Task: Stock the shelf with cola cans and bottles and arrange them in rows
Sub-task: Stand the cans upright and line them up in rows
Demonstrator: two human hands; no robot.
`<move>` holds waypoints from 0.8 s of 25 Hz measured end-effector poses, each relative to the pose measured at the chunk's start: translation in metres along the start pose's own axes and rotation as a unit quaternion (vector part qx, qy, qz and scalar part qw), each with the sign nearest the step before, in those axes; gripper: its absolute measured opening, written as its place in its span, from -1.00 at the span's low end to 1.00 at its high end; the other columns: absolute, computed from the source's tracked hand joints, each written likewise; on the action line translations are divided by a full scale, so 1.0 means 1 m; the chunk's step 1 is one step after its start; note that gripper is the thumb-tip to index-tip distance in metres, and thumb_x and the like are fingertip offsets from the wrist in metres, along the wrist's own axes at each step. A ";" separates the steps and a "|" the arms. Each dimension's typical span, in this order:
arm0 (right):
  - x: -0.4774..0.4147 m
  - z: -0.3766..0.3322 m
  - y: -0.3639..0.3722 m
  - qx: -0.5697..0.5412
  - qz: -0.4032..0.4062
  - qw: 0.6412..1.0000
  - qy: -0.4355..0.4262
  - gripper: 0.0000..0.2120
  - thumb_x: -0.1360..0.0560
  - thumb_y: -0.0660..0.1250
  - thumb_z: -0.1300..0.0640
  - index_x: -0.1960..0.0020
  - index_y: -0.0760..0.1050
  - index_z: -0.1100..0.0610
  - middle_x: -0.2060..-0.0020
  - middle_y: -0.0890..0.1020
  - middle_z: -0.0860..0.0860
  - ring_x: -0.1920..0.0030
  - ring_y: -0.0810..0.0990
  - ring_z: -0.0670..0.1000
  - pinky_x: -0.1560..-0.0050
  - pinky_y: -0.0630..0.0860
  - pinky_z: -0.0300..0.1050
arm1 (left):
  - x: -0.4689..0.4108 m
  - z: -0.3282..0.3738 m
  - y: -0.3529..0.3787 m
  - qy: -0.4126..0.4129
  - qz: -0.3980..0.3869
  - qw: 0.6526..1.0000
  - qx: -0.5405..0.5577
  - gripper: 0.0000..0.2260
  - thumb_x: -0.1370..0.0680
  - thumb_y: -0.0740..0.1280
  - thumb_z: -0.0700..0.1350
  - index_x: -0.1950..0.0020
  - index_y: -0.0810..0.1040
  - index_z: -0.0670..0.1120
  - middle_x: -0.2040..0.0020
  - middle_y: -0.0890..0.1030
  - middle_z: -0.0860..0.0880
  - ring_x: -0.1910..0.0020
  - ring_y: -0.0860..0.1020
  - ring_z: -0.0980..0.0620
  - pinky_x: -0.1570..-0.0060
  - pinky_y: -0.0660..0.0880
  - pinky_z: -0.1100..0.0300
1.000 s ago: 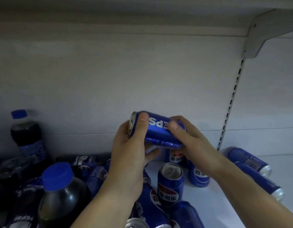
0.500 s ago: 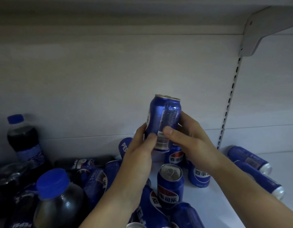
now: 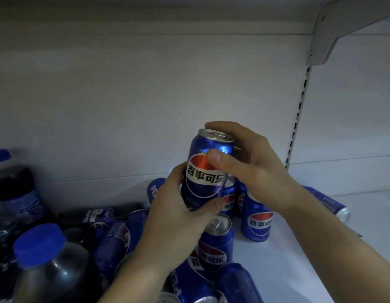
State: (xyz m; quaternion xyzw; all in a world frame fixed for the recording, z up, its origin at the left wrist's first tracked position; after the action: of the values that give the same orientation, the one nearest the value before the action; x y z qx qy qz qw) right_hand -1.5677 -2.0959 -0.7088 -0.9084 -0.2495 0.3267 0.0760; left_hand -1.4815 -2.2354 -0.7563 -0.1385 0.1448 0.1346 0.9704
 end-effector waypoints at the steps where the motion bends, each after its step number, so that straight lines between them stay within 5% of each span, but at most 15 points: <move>1: 0.000 -0.001 -0.004 -0.010 -0.009 1.000 0.001 -0.47 -0.47 0.43 -0.01 -0.41 0.45 0.06 -0.20 0.64 -0.07 -0.21 0.63 -0.03 -0.20 0.61 0.04 | -0.001 0.000 0.000 0.011 -0.009 1.000 -0.007 -0.47 -0.40 0.58 -0.07 -0.27 0.48 0.26 -0.06 0.63 0.38 -0.02 0.59 0.42 0.15 0.45 0.58; 5: -0.001 -0.002 -0.017 0.101 -0.029 0.994 -0.012 -0.40 -0.43 0.51 -0.09 -0.42 0.47 0.01 -0.25 0.60 -0.12 -0.25 0.59 -0.09 -0.15 0.63 0.01 | -0.001 -0.003 -0.001 0.024 -0.025 0.998 -0.054 -0.46 -0.40 0.58 -0.05 -0.29 0.48 0.27 -0.09 0.64 0.36 -0.03 0.61 0.38 0.12 0.53 0.46; 8: -0.003 0.003 -0.033 0.087 0.005 0.996 -0.024 -0.46 -0.45 0.52 0.06 -0.40 0.49 0.06 -0.24 0.62 -0.10 -0.22 0.61 -0.07 -0.22 0.59 0.04 | 0.002 -0.007 0.000 0.018 -0.090 0.992 -0.087 -0.48 -0.48 0.52 0.02 -0.32 0.38 0.36 -0.17 0.60 0.39 -0.17 0.55 0.39 -0.21 0.49 0.24; 9: -0.004 0.007 -0.041 0.088 0.021 0.996 -0.027 -0.49 -0.46 0.52 0.11 -0.39 0.50 0.07 -0.23 0.63 -0.10 -0.22 0.62 -0.08 -0.23 0.58 0.03 | 0.003 -0.008 0.000 0.016 -0.100 0.988 -0.117 -0.49 -0.50 0.49 0.07 -0.30 0.33 0.42 -0.16 0.54 0.45 -0.19 0.47 0.48 -0.25 0.42 0.31; 11: -0.005 0.015 -0.053 0.107 0.025 0.994 -0.013 -0.51 -0.47 0.52 0.20 -0.36 0.51 0.03 -0.22 0.63 -0.13 -0.20 0.62 -0.11 -0.18 0.61 -0.04 | 0.007 -0.010 0.000 0.027 -0.130 0.972 -0.195 -0.65 -0.54 0.43 0.12 -0.17 0.34 0.44 0.01 0.44 0.54 -0.01 0.38 0.63 -0.03 0.33 0.58; 15: 0.000 0.033 -0.059 0.129 -0.024 0.991 0.017 -0.49 -0.45 0.52 0.22 -0.33 0.48 -0.04 -0.20 0.58 -0.16 -0.20 0.62 -0.04 -0.01 0.68 0.01 | 0.013 -0.015 0.008 0.052 -0.194 0.939 -0.278 -0.77 -0.60 0.37 0.03 -0.25 0.52 0.24 -0.08 0.56 0.30 -0.06 0.41 0.50 0.09 0.34 0.58; 20: 0.010 0.055 -0.051 0.152 -0.105 0.980 0.070 -0.41 -0.41 0.57 0.21 -0.32 0.45 -0.14 -0.18 0.59 -0.17 -0.20 0.61 -0.10 -0.10 0.66 0.00 | 0.009 -0.025 0.006 0.064 -0.189 0.940 -0.278 -0.70 -0.62 0.36 -0.02 -0.32 0.50 0.26 -0.11 0.53 0.37 -0.13 0.37 0.57 0.04 0.33 0.64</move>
State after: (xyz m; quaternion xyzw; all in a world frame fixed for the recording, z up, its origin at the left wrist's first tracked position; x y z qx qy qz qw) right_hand -1.6165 -2.0482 -0.7410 -0.8756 -0.2852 0.2870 0.2639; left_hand -1.4813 -2.2359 -0.7832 -0.4357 0.1345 -0.0255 0.8896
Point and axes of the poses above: each hand's wrist, its own x-axis away from the middle knuckle, its own y-axis out of the palm, z = x × y, the point moved 2 cm from there along -x, towards the middle knuckle
